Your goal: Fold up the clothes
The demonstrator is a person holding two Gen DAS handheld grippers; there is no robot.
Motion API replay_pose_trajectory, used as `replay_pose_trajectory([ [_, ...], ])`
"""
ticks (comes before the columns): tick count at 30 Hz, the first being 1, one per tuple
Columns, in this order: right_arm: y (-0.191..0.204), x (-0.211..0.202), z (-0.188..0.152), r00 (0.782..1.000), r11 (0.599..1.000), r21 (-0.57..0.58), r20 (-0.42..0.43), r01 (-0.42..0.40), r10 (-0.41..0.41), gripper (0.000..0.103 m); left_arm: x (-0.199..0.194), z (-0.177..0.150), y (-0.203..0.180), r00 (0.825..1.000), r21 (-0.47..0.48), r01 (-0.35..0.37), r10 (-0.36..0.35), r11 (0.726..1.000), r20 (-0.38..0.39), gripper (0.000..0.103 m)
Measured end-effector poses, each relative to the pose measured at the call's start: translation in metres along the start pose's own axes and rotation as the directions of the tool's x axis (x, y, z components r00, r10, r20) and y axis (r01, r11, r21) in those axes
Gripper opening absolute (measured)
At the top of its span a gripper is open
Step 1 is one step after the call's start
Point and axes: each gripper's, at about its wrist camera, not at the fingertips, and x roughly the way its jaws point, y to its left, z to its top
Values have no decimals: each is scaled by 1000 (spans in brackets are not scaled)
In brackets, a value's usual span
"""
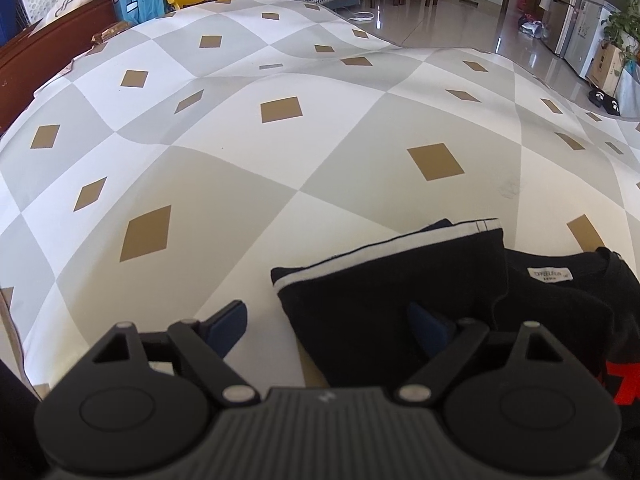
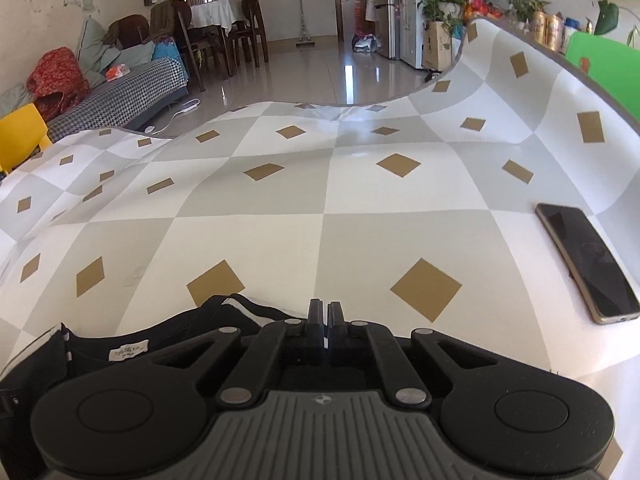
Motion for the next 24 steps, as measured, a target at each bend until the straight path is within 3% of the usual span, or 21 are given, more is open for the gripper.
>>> replay_pose_trajectory([
  [5,-2,-1,-3,999,1000,-1,-32,-10,10,12,-7,0,-4,997,-1,72,-72,997,-12,92],
  [12,0,-3,-8,997,999,-2,-65,-46,46,23,-23,-6,-30,987,102,158,-160,982,14,98],
  [17,1,1,-11,994,999,-10,-98,-48,47,26,-16,-13,-47,988,165,150,-151,975,-4,97],
  [24,0,8,-15,991,999,-7,-132,-38,37,30,-3,-18,-55,994,197,104,-105,975,-7,82],
])
